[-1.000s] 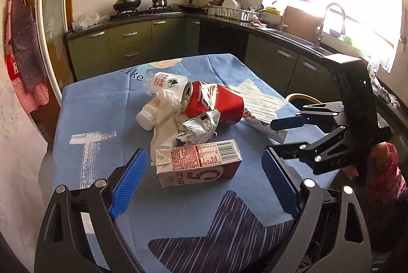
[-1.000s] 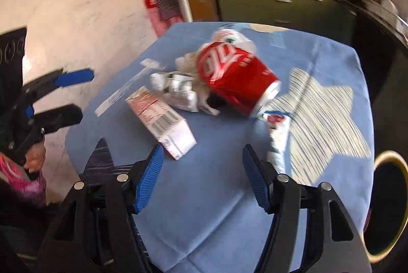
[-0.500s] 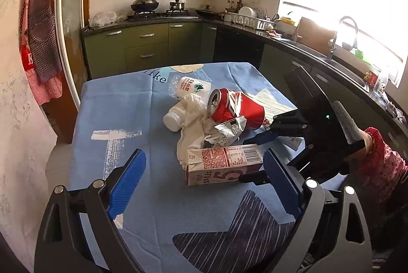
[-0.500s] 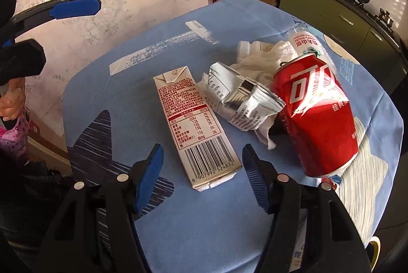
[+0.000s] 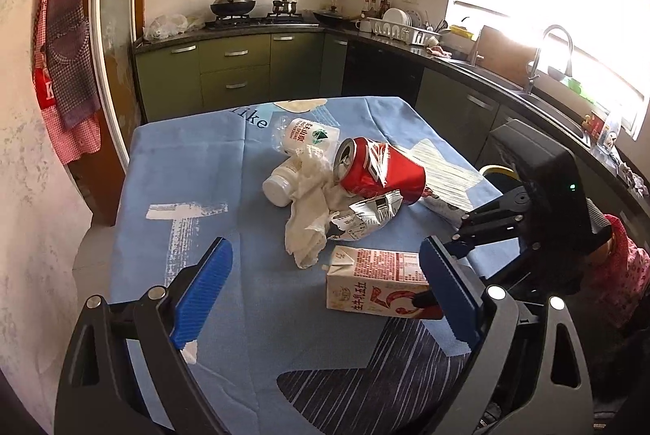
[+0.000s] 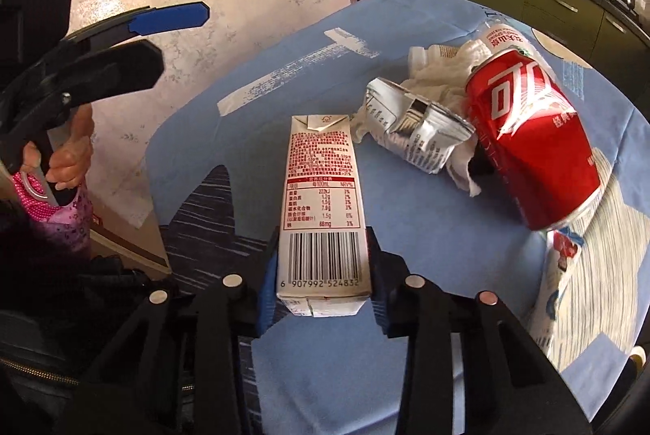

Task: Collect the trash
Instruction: 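Grasp the white milk carton with the right gripper and lift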

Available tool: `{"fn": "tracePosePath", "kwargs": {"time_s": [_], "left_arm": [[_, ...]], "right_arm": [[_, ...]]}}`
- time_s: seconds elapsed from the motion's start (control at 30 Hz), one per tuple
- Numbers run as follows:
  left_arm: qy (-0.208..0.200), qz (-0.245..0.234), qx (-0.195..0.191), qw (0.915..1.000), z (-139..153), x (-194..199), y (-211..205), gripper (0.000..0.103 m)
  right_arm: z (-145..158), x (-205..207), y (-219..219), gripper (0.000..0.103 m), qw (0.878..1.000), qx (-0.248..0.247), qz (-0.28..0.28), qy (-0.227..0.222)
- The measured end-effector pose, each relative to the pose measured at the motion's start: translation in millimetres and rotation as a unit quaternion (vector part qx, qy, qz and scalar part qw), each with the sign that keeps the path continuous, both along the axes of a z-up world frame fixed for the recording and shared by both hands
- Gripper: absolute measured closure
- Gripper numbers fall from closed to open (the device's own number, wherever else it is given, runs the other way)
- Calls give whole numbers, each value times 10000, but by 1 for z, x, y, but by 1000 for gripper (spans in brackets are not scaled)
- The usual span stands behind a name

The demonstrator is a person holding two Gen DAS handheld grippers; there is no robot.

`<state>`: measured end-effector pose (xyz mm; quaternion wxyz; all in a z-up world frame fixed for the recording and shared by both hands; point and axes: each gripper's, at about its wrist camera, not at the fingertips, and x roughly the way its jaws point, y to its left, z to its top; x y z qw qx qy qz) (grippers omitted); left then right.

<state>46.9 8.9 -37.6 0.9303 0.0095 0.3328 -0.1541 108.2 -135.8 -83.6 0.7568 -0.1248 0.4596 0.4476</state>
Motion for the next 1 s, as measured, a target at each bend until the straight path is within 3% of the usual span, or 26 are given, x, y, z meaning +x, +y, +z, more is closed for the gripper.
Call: {"fn": "tracePosePath", "kwargs": {"time_s": [0.4, 1.0], "left_arm": [[25, -205, 84, 9998, -3, -2, -18, 11], [74, -530, 147, 9985, -4, -4, -42, 11]], "right_arm": [[19, -41, -56, 67, 9968, 49, -780, -187], [54, -51, -99, 67, 9887, 291, -1398, -452]]}}
